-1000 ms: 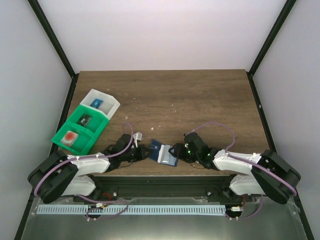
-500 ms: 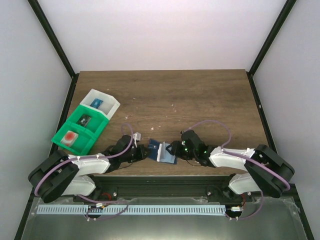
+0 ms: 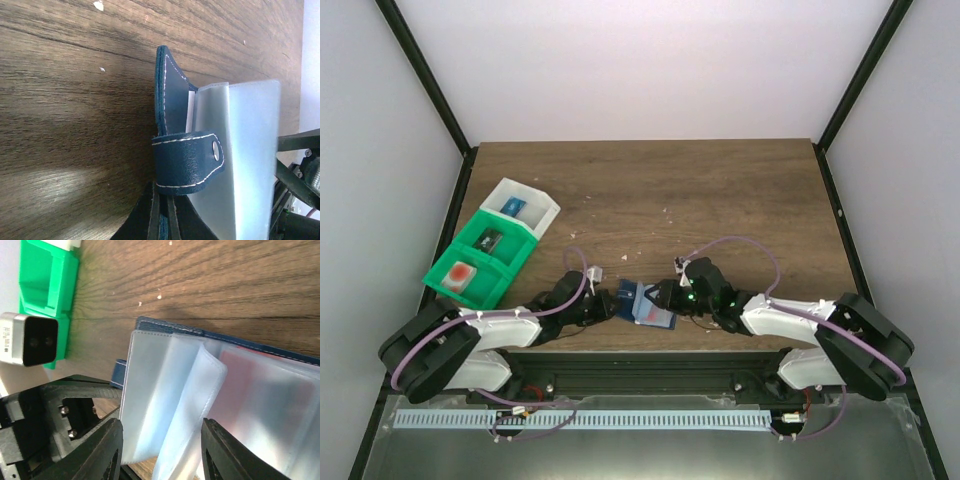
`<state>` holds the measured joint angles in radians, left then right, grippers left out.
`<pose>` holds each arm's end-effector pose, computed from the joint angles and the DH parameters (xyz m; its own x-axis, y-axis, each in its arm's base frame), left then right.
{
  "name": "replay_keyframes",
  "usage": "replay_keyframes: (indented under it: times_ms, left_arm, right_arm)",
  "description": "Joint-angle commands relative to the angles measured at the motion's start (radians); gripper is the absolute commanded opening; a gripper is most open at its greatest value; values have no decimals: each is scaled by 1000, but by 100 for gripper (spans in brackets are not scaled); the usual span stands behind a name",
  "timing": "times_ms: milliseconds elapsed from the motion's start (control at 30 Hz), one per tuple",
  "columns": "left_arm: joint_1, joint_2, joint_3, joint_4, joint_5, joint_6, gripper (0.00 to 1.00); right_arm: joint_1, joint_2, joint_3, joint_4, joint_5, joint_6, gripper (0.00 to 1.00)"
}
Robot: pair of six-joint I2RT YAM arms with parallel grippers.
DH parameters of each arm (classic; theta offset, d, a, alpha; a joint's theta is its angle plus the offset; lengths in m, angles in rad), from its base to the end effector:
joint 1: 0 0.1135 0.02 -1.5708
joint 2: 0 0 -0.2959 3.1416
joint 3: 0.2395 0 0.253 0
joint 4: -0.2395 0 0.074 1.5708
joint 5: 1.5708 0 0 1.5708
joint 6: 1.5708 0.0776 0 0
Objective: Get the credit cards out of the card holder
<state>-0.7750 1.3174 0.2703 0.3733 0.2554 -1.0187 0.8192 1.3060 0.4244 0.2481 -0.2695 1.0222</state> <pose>0.1557 -0.1800 0.1241 -0.9303 -0.2419 -0.2756 0.0495 0.6618 -0.7480 0.1659 0.2078 0.1595 -0.9367 0.2023 -0.2858 -0.0988 0.6305 0.7699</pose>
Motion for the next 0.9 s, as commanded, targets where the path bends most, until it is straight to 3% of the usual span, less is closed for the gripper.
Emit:
replay_keyframes:
  times_ms: [0, 467, 733, 867]
  left_arm:
    - [-6, 11, -12, 18, 6, -12, 0]
    - [-8, 32, -29, 62, 25, -39, 0]
    - [-10, 5, -43, 71, 24, -59, 0]
    - [-11, 12, -41, 74, 17, -67, 0]
  right_arm:
    - [7, 6, 20, 64, -31, -17, 44]
    - [7, 114, 36, 236, -136, -22, 43]
    - [9, 131, 60, 163, -140, -55, 47]
    - [9, 78, 83, 29, -106, -70, 51]
